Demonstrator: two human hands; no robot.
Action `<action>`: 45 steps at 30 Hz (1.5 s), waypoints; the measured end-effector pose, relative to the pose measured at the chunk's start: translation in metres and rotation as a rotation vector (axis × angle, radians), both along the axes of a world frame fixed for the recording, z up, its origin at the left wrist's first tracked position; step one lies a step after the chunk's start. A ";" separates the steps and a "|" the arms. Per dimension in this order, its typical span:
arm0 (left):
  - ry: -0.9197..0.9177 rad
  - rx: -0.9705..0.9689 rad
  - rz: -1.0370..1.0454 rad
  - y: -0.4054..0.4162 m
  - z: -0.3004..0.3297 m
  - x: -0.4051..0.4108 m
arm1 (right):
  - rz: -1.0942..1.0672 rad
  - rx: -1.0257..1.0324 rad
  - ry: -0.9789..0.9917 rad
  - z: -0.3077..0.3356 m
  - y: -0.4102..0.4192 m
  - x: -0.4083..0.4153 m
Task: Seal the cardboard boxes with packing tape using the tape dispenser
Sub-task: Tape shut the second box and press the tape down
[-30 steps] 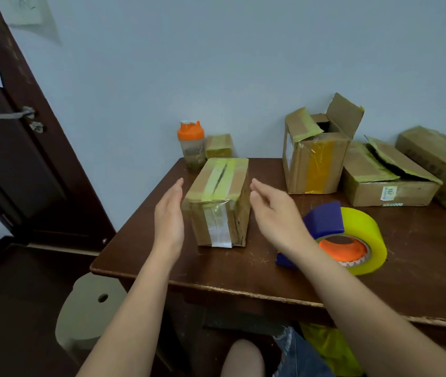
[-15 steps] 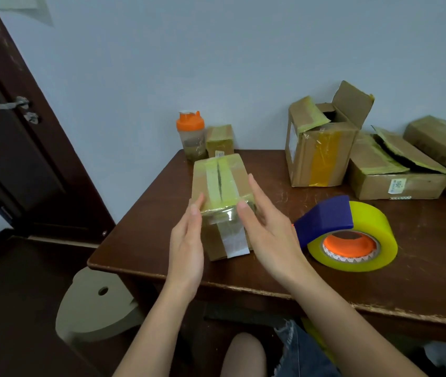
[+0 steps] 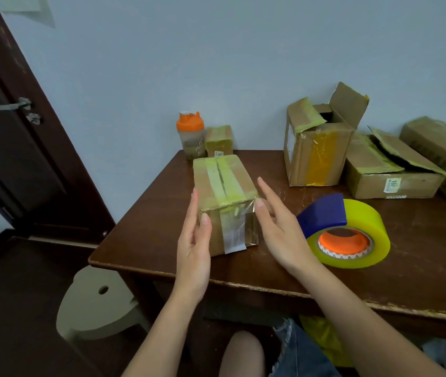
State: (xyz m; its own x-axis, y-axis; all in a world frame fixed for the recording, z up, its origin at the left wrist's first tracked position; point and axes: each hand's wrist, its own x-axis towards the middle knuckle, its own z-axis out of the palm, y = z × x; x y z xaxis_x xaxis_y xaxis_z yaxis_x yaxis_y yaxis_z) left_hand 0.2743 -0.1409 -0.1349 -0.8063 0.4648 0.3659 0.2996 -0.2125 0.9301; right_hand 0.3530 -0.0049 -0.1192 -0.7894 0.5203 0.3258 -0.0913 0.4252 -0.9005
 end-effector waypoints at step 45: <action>0.712 -0.103 0.379 0.026 -0.009 -0.042 | -0.135 0.577 0.190 -0.003 0.020 -0.032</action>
State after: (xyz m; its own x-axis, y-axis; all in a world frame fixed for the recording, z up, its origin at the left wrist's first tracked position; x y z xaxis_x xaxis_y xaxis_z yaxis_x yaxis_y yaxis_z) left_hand 0.2323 -0.1154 -0.1438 -0.5054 0.2663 0.8208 0.8613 0.0981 0.4985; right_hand 0.3209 0.0148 -0.1225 -0.6300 0.3092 0.7124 -0.1389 0.8577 -0.4950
